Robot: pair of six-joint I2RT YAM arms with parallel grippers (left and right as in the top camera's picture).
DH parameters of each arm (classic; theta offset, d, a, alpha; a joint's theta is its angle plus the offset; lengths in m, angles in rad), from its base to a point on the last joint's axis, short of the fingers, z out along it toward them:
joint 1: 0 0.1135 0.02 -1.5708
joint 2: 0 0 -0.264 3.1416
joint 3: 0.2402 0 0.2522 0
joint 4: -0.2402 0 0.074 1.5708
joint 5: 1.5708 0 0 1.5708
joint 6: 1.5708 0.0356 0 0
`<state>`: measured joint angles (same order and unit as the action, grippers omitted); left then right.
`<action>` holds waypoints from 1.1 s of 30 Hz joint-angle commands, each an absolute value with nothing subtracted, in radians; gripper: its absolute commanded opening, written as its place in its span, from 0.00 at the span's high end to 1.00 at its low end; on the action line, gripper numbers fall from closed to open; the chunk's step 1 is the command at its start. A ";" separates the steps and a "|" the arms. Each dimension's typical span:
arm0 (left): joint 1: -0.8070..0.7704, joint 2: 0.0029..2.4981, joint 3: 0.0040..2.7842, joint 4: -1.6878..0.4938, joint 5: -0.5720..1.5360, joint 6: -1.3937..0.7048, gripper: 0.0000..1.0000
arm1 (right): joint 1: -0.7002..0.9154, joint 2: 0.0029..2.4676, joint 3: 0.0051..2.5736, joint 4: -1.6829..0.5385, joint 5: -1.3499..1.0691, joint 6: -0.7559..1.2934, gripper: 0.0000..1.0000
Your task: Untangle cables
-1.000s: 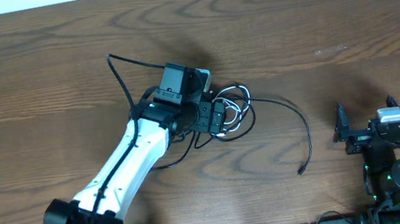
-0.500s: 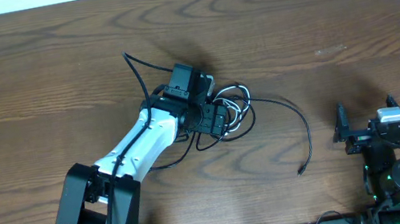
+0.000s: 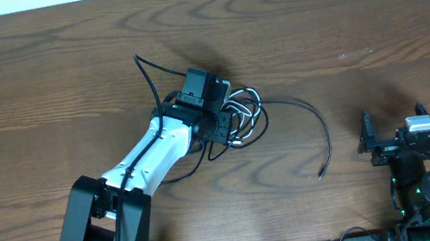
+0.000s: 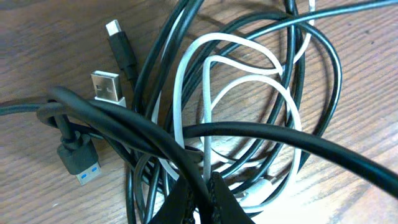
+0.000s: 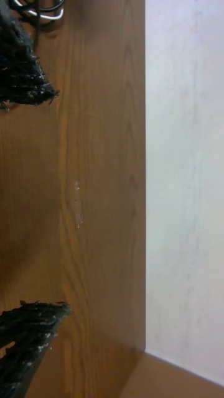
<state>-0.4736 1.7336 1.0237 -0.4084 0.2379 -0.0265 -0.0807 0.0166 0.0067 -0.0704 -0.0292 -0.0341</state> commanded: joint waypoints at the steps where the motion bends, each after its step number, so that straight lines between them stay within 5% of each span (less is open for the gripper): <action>1: -0.472 1.740 1.050 -0.409 0.193 -0.027 0.92 | -0.075 0.009 0.006 -0.075 -0.025 -0.042 0.01; 17: -0.516 1.391 1.053 -0.402 0.204 0.237 0.92 | -0.075 0.009 0.006 -0.075 -0.025 -0.042 0.01; 28: -0.518 1.234 1.053 -0.517 0.722 0.616 0.92 | -0.075 0.009 0.006 -0.075 -0.025 -0.042 0.01; 33: -0.542 1.234 1.053 -0.533 0.779 0.636 0.92 | -0.075 0.009 0.006 -0.075 -0.025 -0.042 0.01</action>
